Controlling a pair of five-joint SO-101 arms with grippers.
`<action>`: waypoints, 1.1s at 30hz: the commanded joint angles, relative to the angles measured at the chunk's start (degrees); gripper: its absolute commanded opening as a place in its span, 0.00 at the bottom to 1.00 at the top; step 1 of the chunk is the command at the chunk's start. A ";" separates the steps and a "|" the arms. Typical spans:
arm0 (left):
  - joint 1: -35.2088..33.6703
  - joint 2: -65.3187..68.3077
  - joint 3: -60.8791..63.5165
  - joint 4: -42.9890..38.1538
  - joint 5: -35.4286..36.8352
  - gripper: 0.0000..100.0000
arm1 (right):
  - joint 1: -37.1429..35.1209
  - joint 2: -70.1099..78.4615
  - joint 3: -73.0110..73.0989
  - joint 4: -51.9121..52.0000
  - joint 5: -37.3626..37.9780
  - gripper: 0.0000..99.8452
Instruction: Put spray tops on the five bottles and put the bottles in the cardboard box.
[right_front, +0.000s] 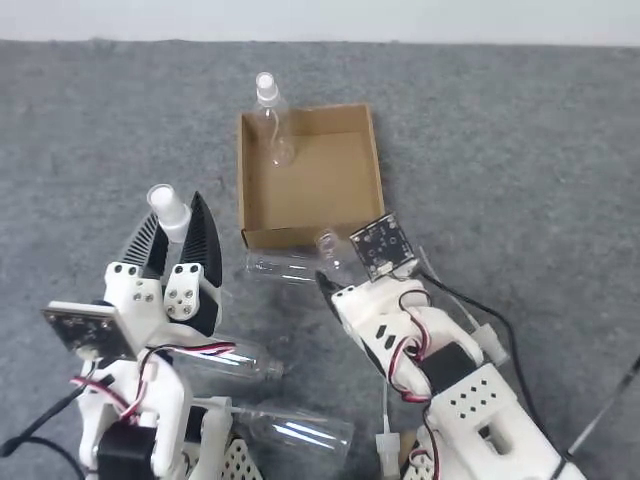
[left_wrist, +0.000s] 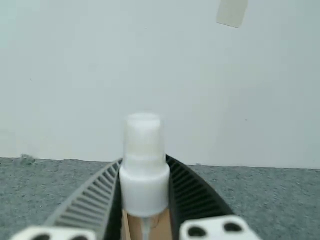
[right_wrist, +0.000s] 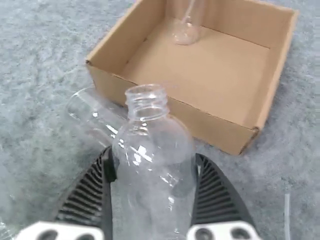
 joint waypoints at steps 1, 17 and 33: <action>0.00 -1.23 -0.66 -3.87 0.62 0.01 | -1.36 -1.63 0.79 -1.80 -0.26 0.01; -0.44 -1.23 -2.24 -4.22 2.99 0.01 | -5.32 -1.63 2.29 -9.98 -0.26 0.01; -0.44 -1.32 -2.33 -4.22 3.08 0.01 | -15.25 -1.63 7.30 -17.01 6.33 0.01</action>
